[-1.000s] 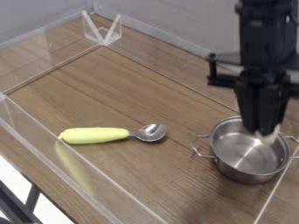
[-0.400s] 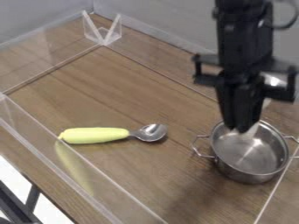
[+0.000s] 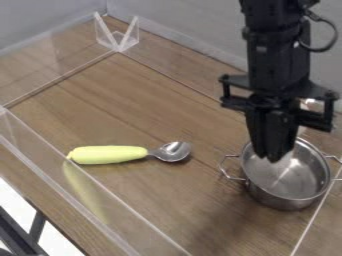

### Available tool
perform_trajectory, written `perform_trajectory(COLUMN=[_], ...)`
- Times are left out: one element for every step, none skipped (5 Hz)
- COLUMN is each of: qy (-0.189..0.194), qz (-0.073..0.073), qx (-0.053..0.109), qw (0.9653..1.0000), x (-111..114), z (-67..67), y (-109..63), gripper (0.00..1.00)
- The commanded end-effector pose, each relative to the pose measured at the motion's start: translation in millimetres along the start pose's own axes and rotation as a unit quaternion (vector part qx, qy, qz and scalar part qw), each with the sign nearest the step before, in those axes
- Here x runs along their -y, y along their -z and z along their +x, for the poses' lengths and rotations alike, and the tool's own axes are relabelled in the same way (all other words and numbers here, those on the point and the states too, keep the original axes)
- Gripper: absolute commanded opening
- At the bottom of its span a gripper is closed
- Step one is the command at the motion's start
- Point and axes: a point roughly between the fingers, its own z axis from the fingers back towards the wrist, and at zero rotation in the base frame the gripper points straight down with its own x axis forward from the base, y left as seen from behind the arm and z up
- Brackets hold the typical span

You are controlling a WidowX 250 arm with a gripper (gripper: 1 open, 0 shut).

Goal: Put mushroom into the silver pot

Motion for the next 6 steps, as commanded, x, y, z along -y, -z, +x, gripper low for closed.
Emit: perform_trajectory(qy=[0.021, 0.036, 0.048, 0.059, 0.038, 0.015], qz=[0.005, 0.008, 0.013, 0.017, 0.019, 0.022], qx=[0.021, 0.015, 0.005, -0.004, 0.001, 0.006], qw=[0.9995, 0.9992, 0.9988, 0.9981, 0.9991, 0.9996], x=[-7, -12, -5, 2, 1, -4], z=[16.5, 20.7, 19.3, 17.7, 19.7, 22.2], y=[-16.0, -14.5, -8.7, -4.3, -2.5, 1.4], gripper=[0.00, 0.00, 1.00, 1.00, 1.00, 1.00])
